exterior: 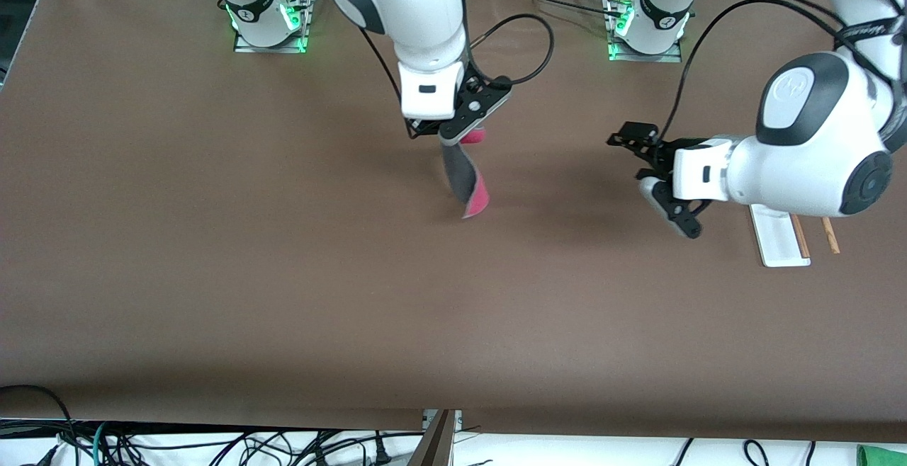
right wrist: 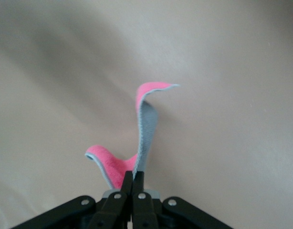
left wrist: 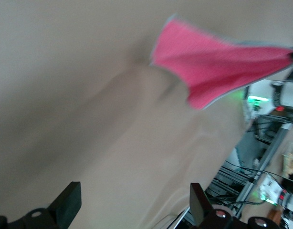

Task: Pass towel and hang on rack
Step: 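Lift the towel with the right gripper while the left gripper approaches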

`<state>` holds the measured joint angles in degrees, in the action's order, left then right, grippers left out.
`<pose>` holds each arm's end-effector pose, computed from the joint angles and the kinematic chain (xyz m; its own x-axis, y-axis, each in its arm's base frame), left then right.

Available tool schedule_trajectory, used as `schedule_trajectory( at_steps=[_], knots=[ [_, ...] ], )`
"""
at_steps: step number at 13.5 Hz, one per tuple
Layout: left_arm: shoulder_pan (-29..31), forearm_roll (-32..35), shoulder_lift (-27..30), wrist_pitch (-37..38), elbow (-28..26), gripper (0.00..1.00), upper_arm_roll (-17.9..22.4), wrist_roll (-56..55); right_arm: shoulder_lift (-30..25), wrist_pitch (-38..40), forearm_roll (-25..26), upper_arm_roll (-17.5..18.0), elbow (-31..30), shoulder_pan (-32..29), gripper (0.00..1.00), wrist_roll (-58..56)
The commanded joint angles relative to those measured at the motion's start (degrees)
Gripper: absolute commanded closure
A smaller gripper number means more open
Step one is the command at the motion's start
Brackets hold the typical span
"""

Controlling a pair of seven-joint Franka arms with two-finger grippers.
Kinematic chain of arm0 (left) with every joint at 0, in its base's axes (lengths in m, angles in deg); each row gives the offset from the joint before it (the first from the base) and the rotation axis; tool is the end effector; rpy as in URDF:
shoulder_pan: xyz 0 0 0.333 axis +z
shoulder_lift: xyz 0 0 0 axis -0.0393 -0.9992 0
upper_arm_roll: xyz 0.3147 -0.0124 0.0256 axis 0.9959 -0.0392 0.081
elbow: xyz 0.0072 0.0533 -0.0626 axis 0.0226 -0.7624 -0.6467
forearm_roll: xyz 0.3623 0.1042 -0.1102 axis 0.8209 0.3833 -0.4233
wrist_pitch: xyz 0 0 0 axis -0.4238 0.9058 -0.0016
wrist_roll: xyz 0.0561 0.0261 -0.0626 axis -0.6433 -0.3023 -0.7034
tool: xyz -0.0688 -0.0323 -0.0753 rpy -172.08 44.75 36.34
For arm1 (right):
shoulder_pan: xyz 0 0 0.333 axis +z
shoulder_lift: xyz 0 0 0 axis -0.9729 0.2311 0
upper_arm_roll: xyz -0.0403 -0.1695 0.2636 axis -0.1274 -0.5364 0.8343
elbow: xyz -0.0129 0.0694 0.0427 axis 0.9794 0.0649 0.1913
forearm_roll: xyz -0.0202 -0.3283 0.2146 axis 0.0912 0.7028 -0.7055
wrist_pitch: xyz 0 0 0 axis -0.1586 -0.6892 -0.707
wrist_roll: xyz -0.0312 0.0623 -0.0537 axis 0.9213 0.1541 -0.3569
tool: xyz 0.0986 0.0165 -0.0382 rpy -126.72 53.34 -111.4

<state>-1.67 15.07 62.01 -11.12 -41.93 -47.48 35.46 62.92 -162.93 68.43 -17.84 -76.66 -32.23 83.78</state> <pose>0.6134 -0.1683 0.4571 0.7763 -0.6233 -0.0937 -0.4274 -0.6297 0.6487 0.4914 0.5174 0.5261 0.7362 0.6706 0.0910 0.6763 -0.7341 -0.0617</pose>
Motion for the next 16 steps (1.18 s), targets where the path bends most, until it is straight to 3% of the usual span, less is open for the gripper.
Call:
schedule_trajectory(
  at_steps=[1, 5, 8, 16],
  knots=[
    [-1.3, -4.7, -3.7, 1.4, 2.9, 0.00, 0.1, 8.8, 0.6, -0.8, 0.5, -0.3, 3.1, 2.3, 1.00, 1.5],
    [-3.7, -8.3, -7.1, 1.2, 2.6, 0.00, -0.7, 24.7, 0.3, -1.7, 1.1, -0.5, 3.5, 5.5, 1.00, 4.2],
    [-5.0, -9.9, -8.7, 1.2, 2.2, 0.00, -1.9, 35.1, 0.1, -2.0, 4.9, -0.6, 3.5, 8.3, 1.00, 8.3],
    [-5.5, -10.7, -7.1, 1.4, -4.0, 0.02, -4.2, 38.1, 0.2, -4.3, 4.7, -0.8, 5.4, 8.6, 1.00, 9.2]
  ],
)
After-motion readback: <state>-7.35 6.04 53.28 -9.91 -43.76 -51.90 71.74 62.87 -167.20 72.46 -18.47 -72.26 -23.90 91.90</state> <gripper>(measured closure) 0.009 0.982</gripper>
